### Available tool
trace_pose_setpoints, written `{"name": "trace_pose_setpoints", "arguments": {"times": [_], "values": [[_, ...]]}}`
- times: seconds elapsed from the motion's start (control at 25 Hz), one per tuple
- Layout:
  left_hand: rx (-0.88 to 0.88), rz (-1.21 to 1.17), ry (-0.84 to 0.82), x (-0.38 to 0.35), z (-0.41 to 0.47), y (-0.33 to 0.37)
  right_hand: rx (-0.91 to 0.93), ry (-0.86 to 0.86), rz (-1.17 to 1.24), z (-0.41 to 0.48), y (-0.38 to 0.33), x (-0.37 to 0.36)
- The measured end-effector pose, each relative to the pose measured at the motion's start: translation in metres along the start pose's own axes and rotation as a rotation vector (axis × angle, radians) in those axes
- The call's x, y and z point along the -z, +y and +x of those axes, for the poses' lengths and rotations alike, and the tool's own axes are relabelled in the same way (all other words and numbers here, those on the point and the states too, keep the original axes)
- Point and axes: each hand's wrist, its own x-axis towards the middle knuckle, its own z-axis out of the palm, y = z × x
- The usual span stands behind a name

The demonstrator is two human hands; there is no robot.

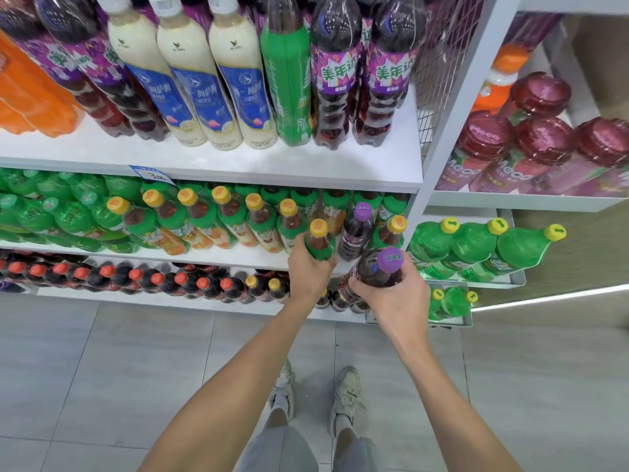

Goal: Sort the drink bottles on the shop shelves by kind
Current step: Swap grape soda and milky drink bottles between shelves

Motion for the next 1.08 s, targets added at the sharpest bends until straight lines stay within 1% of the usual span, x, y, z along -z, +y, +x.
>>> {"name": "trace_pose_setpoints", "arguments": {"times": [0.2,0.4,0.6,0.8,0.88,1.08], "values": [[-0.026,-0.018,0.079,-0.020,0.008,-0.003,0.003,-0.008,0.004,0.005,0.001,0.001],[-0.019,-0.078,0.088,-0.032,0.019,-0.004,0.021,-0.014,0.011,0.013,-0.001,-0.002],[-0.020,-0.050,0.068,-0.040,0.035,-0.009,0.044,-0.011,-0.001,0.013,0.001,-0.002],[0.072,0.017,0.151,-0.045,0.032,-0.006,0.025,-0.011,-0.016,0.012,0.003,-0.004],[0.136,0.072,0.149,-0.045,0.030,-0.002,0.035,-0.008,-0.029,0.012,0.004,-0.005],[0.203,0.205,0.098,-0.037,0.033,0.003,0.044,-0.022,-0.056,0.012,0.006,-0.006]]}}
